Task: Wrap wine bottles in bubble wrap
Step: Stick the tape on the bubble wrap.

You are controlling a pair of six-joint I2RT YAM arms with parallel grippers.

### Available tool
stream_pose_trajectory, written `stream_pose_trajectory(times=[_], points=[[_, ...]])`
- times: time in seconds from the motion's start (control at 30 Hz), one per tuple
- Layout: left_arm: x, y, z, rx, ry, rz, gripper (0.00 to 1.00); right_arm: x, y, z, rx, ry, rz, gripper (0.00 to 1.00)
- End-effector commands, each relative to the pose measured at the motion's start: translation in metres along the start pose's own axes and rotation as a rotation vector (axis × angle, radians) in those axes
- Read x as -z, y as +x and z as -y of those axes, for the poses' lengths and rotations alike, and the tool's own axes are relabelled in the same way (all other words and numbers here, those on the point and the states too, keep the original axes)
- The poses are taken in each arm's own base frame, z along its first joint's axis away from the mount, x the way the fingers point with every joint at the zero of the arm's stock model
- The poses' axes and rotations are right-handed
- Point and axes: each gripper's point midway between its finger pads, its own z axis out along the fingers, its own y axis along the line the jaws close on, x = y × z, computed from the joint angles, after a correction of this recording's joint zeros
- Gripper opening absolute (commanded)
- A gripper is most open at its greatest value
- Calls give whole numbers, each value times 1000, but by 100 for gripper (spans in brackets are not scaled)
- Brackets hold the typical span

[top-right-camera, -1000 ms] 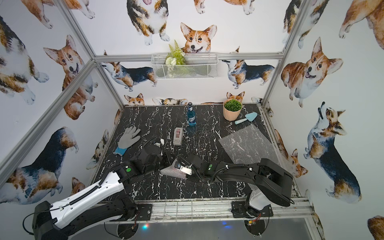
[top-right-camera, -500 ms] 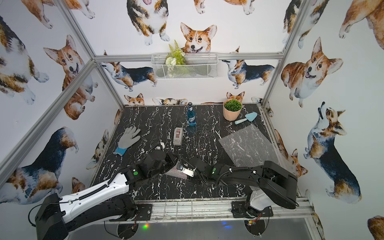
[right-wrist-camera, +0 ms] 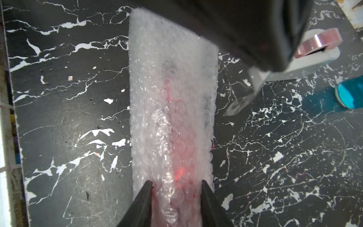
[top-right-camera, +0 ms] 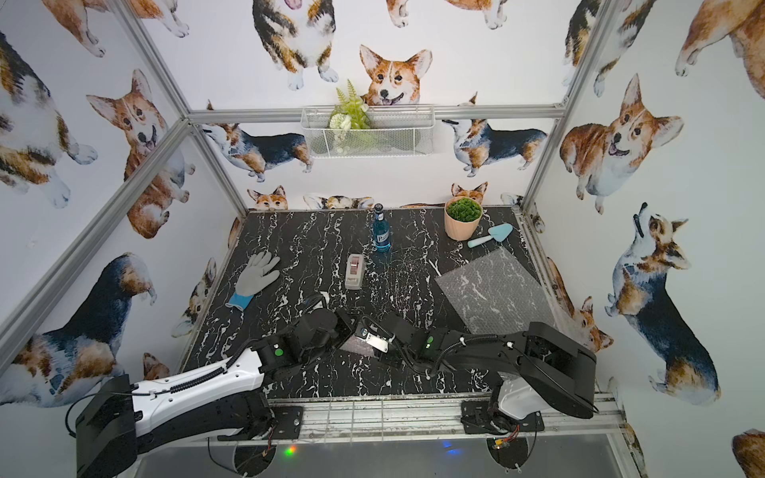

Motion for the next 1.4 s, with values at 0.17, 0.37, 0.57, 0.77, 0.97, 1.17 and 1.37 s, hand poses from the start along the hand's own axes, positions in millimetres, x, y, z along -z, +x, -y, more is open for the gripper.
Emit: stream_pose_trajectory(times=[0.17, 0.37, 0.57, 0.77, 0.97, 1.17, 1.37], points=[[-4, 15, 10, 118, 63, -50, 0, -2, 25, -9, 10, -31, -79, 38], [-3, 19, -6, 193, 57, -63, 0, -3, 27, -9, 3, -22, -58, 39], [-1, 21, -15, 245, 56, -77, 0, -2, 27, -8, 4, -3, -19, 37], [-4, 19, -20, 268, 72, -56, 0, -3, 32, -10, 6, -9, -16, 37], [-3, 26, -16, 265, 76, -41, 0, -2, 35, -12, -9, -22, -27, 37], [3, 19, -9, 283, 105, 24, 0, -1, 34, -13, -17, -25, -28, 37], [1, 24, -17, 302, 94, 46, 0, 0, 33, -12, -26, -24, -20, 37]])
